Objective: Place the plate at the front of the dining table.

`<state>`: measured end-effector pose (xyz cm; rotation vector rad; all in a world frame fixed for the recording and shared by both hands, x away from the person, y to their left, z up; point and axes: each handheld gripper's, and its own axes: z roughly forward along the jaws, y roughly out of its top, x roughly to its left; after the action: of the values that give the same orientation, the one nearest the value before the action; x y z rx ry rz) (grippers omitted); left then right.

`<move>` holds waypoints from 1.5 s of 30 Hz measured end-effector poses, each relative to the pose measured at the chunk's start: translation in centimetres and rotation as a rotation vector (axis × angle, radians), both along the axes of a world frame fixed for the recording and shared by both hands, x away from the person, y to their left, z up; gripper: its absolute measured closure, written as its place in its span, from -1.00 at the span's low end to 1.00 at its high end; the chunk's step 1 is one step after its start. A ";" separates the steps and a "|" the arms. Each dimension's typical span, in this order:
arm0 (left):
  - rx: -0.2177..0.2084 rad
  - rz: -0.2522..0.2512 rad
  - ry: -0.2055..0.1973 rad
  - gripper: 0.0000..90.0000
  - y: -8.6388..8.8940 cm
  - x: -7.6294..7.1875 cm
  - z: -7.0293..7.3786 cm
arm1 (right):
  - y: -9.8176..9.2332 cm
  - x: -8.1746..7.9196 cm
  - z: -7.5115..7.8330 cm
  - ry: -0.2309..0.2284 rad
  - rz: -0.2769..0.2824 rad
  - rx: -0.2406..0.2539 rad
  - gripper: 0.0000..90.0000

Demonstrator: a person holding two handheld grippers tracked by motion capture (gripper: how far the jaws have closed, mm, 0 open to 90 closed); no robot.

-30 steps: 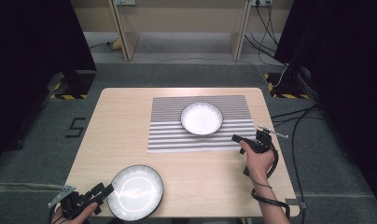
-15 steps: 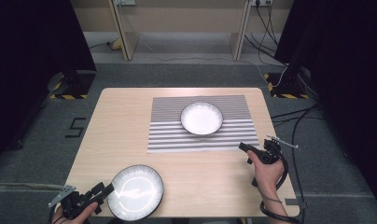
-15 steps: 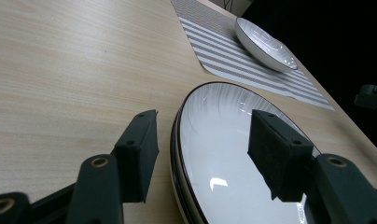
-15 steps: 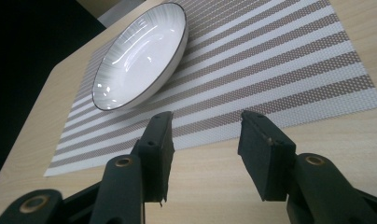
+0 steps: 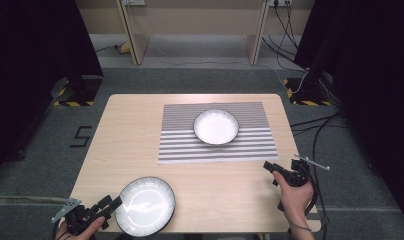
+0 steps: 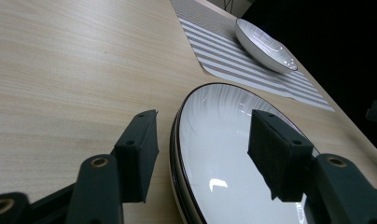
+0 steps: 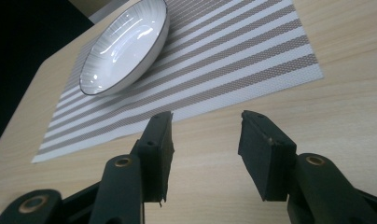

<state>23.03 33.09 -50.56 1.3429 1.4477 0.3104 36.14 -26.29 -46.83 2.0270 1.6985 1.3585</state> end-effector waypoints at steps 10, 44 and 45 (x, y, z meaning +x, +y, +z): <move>0.001 0.002 0.000 -0.07 0.0 0.0 0.0 | -1.2 -1.5 -0.4 -0.002 -0.018 0.002 0.20; 0.012 0.002 -0.002 -0.07 -0.1 0.0 -0.1 | -3.6 -5.4 -2.1 0.012 -0.079 0.019 0.14; 0.013 0.002 -0.003 -0.07 0.0 0.1 -0.1 | -3.5 -5.4 -2.0 0.012 -0.077 0.021 0.14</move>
<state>23.08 33.05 -50.62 1.3512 1.4470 0.3232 30.78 -29.75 -48.86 2.0930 1.5998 1.3480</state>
